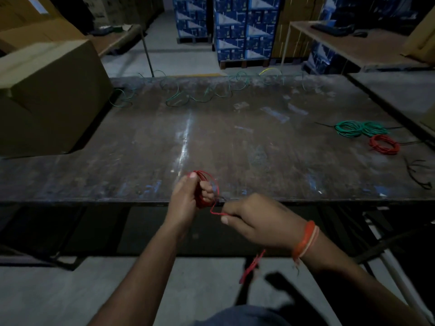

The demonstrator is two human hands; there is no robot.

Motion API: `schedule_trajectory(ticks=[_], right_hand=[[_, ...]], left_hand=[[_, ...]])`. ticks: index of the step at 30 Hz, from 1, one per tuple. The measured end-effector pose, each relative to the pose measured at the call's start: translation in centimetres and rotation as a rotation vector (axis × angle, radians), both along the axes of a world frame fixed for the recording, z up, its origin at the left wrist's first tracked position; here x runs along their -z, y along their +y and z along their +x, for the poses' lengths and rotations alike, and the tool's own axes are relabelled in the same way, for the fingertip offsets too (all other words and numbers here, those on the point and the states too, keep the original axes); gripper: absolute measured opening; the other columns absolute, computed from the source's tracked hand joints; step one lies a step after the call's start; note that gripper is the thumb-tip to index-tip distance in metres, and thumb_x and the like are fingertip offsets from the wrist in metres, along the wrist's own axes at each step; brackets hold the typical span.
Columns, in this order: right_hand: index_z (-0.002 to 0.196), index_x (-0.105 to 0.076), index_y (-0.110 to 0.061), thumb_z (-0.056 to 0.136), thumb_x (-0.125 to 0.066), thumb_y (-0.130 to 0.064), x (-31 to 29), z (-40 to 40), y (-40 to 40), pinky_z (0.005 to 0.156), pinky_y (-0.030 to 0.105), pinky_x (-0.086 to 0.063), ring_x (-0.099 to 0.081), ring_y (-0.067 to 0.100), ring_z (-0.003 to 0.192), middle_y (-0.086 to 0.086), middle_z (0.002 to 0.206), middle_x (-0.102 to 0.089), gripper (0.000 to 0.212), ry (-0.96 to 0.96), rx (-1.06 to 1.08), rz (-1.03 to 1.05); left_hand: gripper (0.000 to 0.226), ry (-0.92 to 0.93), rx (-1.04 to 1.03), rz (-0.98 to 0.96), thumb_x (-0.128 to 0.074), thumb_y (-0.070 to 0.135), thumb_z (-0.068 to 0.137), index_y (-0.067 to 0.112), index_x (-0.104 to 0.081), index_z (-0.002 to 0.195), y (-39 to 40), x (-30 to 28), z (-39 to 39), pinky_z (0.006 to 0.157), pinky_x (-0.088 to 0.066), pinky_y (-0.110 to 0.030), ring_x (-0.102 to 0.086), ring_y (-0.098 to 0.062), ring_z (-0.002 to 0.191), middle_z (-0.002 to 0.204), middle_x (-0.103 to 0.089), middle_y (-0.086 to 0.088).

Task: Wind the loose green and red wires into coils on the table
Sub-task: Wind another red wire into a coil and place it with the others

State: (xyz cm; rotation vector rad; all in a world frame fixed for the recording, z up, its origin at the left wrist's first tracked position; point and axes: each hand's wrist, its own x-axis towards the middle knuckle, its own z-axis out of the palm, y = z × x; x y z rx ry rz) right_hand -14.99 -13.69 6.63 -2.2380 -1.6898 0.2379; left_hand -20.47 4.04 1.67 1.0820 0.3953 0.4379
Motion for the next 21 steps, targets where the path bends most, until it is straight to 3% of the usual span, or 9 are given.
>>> schedule_trajectory(ticks=[4,6,9,12,14,18,21], right_hand=[[0.095,-0.057,-0.026,0.100,-0.052,-0.034,-1.3,1.3,2.3,0.064,0.034,-0.039,-0.065,0.031,0.082,0.008,0.088,-0.070,0.012,-0.042,-0.037,0.082],[0.088,-0.060,-0.025,0.098,-0.056,-0.034,-1.5,1.9,3.0,0.062,0.031,-0.037,-0.066,0.025,0.079,0.002,0.084,-0.070,0.014,-0.031,-0.042,0.095],[0.075,-0.044,-0.032,0.092,-0.058,-0.039,-2.0,2.7,3.7,0.056,0.034,-0.037,-0.058,0.021,0.063,0.000,0.068,-0.059,0.023,-0.029,-0.003,0.128],[0.076,-0.050,-0.027,0.090,-0.063,-0.033,-2.6,4.1,4.1,0.056,0.036,-0.041,-0.050,0.013,0.059,-0.006,0.065,-0.052,0.020,-0.002,0.021,0.140],[0.077,-0.054,-0.023,0.091,-0.066,-0.030,-2.7,4.8,4.5,0.057,0.036,-0.041,-0.049,0.012,0.058,-0.008,0.064,-0.050,0.020,0.007,0.043,0.151],[0.079,-0.058,-0.017,0.092,-0.062,-0.038,-1.5,5.8,5.0,0.059,0.037,-0.043,-0.054,0.015,0.061,-0.003,0.066,-0.056,0.024,0.027,0.103,0.152],[0.078,-0.059,-0.018,0.091,-0.063,-0.038,0.3,7.0,3.7,0.060,0.037,-0.044,-0.056,0.014,0.063,-0.003,0.067,-0.058,0.024,0.022,0.166,0.132]], left_hand=[[0.036,0.100,0.104,0.179,-0.040,0.021,0.107,-0.011,-0.056,0.103,-0.6,0.3,-0.9,0.048,-0.047,-0.023,-0.053,-0.016,0.055,0.074,-0.054,-0.018],[0.037,0.059,0.166,0.241,-0.042,0.026,0.106,-0.001,-0.057,0.085,0.1,0.5,-1.3,0.045,-0.041,-0.026,-0.044,-0.018,0.048,0.062,-0.047,-0.013],[0.039,0.080,0.235,0.326,-0.046,0.028,0.103,0.014,-0.050,0.067,1.9,0.2,-2.0,0.045,-0.027,-0.022,-0.031,-0.015,0.043,0.049,-0.036,-0.003],[0.031,0.038,0.386,0.209,-0.047,0.024,0.101,0.006,-0.046,0.076,3.7,-0.3,-2.7,0.043,-0.019,-0.015,-0.022,-0.009,0.042,0.051,-0.029,-0.001],[0.030,0.004,0.489,0.142,-0.046,0.030,0.098,0.011,-0.051,0.075,4.5,-0.6,-2.9,0.042,-0.018,-0.013,-0.019,-0.007,0.043,0.053,-0.027,0.000],[0.032,0.005,0.614,0.194,-0.044,0.035,0.097,0.006,-0.046,0.082,4.9,-0.6,-2.7,0.044,-0.016,-0.019,-0.019,-0.008,0.044,0.052,-0.026,0.001],[0.028,-0.019,0.663,0.117,-0.047,0.031,0.098,0.012,-0.046,0.077,4.9,-0.2,-1.6,0.044,-0.014,-0.021,-0.017,-0.008,0.045,0.052,-0.025,0.002]])
